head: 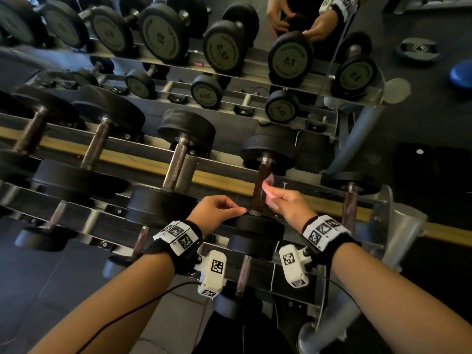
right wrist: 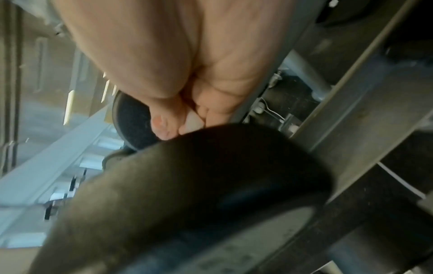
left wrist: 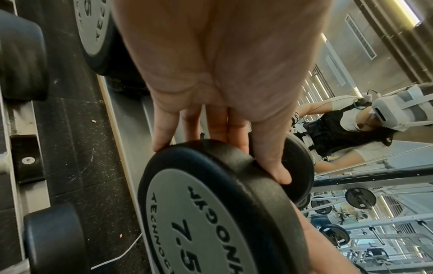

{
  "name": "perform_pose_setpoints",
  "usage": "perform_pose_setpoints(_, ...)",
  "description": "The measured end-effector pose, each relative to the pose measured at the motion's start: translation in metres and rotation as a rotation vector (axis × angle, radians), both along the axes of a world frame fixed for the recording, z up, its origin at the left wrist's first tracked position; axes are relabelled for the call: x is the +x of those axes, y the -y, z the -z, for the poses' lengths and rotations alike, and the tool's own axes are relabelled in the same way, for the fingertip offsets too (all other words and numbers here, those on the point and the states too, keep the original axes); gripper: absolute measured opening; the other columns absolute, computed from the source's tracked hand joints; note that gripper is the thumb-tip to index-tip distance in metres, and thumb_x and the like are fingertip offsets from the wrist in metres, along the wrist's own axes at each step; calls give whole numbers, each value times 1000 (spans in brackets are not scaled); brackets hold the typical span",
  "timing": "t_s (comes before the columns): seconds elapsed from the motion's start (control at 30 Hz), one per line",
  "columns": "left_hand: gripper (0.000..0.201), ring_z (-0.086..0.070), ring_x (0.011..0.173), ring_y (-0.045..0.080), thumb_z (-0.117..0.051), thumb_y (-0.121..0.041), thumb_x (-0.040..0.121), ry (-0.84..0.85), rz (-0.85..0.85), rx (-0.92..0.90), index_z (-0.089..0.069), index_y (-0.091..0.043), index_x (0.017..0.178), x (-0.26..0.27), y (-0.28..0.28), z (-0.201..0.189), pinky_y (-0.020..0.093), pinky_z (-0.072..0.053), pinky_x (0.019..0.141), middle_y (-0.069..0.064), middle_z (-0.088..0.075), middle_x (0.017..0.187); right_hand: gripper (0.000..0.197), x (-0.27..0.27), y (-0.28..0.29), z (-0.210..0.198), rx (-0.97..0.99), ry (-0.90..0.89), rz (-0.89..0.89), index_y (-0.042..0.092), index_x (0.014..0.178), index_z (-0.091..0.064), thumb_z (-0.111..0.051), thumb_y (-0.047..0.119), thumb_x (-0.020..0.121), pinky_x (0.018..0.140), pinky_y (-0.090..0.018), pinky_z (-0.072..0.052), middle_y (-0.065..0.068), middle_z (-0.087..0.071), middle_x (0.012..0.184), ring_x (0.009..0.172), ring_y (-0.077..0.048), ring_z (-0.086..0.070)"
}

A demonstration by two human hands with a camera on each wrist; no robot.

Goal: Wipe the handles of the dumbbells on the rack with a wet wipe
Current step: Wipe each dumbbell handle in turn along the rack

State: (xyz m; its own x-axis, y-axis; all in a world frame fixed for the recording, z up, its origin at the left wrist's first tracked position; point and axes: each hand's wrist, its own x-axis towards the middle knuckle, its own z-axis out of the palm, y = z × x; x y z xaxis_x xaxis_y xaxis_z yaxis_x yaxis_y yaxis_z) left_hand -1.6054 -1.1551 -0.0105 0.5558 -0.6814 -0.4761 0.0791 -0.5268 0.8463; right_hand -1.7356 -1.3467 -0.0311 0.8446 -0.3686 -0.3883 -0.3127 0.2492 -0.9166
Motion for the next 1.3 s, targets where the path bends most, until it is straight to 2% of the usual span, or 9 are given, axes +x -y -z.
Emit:
perform_pose_setpoints(0.13, 22, -72, 85, 18, -80, -33, 77, -40, -7, 1, -72, -15, 87, 2, 2, 0, 31, -58, 82, 2, -75, 87, 32, -16, 8, -14, -144, -109, -234, 47, 103, -72, -58, 19, 95, 93, -8, -41, 28, -65, 114, 113, 6, -58)
perform_pose_setpoints(0.3, 21, -71, 81, 13, -81, -33, 77, -43, -16, -8, -72, -15, 84, 1, 2, 0, 26, -56, 79, 0, -75, 83, 40, 1, 34, -10, -209, -78, 31, 29, 128, -61, -45, 5, 101, 110, -35, -40, -4, -60, 134, 122, -23, -57)
perform_pose_setpoints(0.5, 43, -72, 88, 18, -80, -57, 56, -57, -13, -27, -73, -22, 80, 1, -1, 2, 33, -58, 84, 2, -75, 88, 37, 16, 10, 2, -339, -43, -71, 50, 129, -55, -48, 24, 103, 116, -32, -30, 13, -49, 140, 134, -10, -43)
perform_pose_setpoints(0.67, 29, -73, 82, 15, -83, -50, 62, -74, -27, -31, -73, -26, 75, 1, -1, 6, 30, -57, 78, 0, -75, 84, 33, -14, -7, -9, -432, -62, -310, 63, 106, -60, -52, 33, 99, 105, -10, -25, 41, -53, 123, 122, 18, -43)
perform_pose_setpoints(0.83, 18, -72, 77, 8, -82, -45, 71, -55, -14, -21, -73, -30, 74, -1, -1, 4, 24, -55, 73, -4, -75, 83, 38, -11, 10, -40, -320, -166, -240, 35, 89, -79, -65, 65, 72, 88, -24, -42, 11, -75, 95, 97, -8, -65)
perform_pose_setpoints(0.93, 29, -73, 85, 15, -82, -53, 64, -54, -12, -24, -72, -29, 75, -1, -1, 3, 32, -58, 82, -1, -75, 87, 15, 2, 25, -40, -320, -99, -11, 39, 96, -76, -62, 42, 91, 94, -25, -42, 7, -72, 110, 109, -11, -61)
perform_pose_setpoints(1.07, 48, -73, 85, 13, -81, -69, 51, -50, -10, -28, -72, -30, 78, 0, -3, 7, 30, -57, 80, -3, -75, 88, 32, 15, 19, -21, -362, -92, -128, 37, 130, -59, -47, 25, 103, 110, -19, -33, 4, -53, 142, 130, -10, -47)
perform_pose_setpoints(1.17, 47, -71, 74, 8, -80, -70, 50, -37, -26, -25, -72, -31, 75, 1, -2, 11, 23, -53, 68, -5, -75, 81, 30, 2, 1, -9, -415, -98, -181, 58, 121, -57, -46, 36, 103, 106, -22, -33, 13, -55, 134, 126, -7, -49)
perform_pose_setpoints(1.3, 47, -68, 68, 2, -79, -71, 51, -17, -12, -25, -73, -31, 76, 2, -1, 11, 16, -49, 62, -7, -74, 77, 21, -25, -8, -9, -407, -134, -335, 48, 107, -70, -52, 45, 96, 105, -28, -39, 14, -70, 118, 115, -1, -59)
